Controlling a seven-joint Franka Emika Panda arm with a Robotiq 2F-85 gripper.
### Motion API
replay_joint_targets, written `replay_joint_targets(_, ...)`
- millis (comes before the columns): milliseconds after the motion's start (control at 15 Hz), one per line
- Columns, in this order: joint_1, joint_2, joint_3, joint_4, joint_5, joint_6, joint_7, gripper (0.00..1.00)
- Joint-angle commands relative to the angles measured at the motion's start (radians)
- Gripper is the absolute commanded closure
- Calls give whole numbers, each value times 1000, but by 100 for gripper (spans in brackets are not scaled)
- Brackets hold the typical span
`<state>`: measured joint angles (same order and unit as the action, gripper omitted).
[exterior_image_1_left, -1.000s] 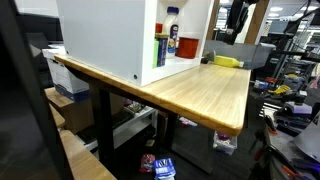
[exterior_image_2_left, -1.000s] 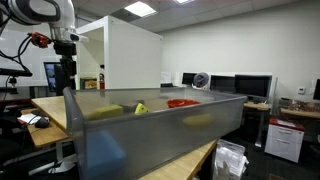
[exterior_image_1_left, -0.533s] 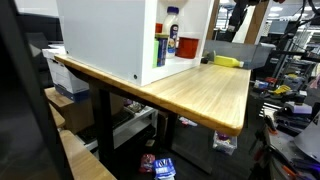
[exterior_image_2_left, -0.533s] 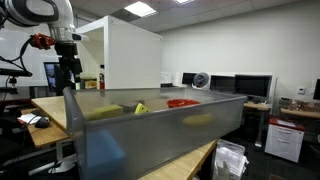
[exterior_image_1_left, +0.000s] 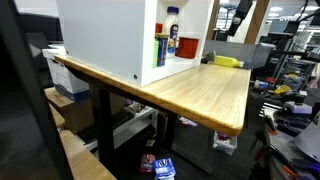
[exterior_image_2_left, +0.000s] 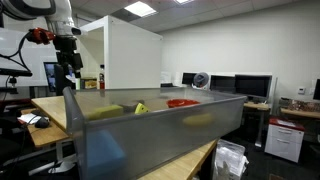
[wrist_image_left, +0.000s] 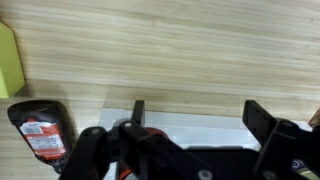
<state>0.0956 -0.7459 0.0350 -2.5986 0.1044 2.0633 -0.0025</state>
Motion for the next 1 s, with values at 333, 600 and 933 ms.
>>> replay_joint_targets(333, -50, -152, 20, 23, -119, -180, 8, 0)
replay_joint_targets(600, -70, -179, 21, 31, -150, -238, 19, 0)
replay_joint_targets(933, -90, -163, 12, 39, -140, -263, 43, 0)
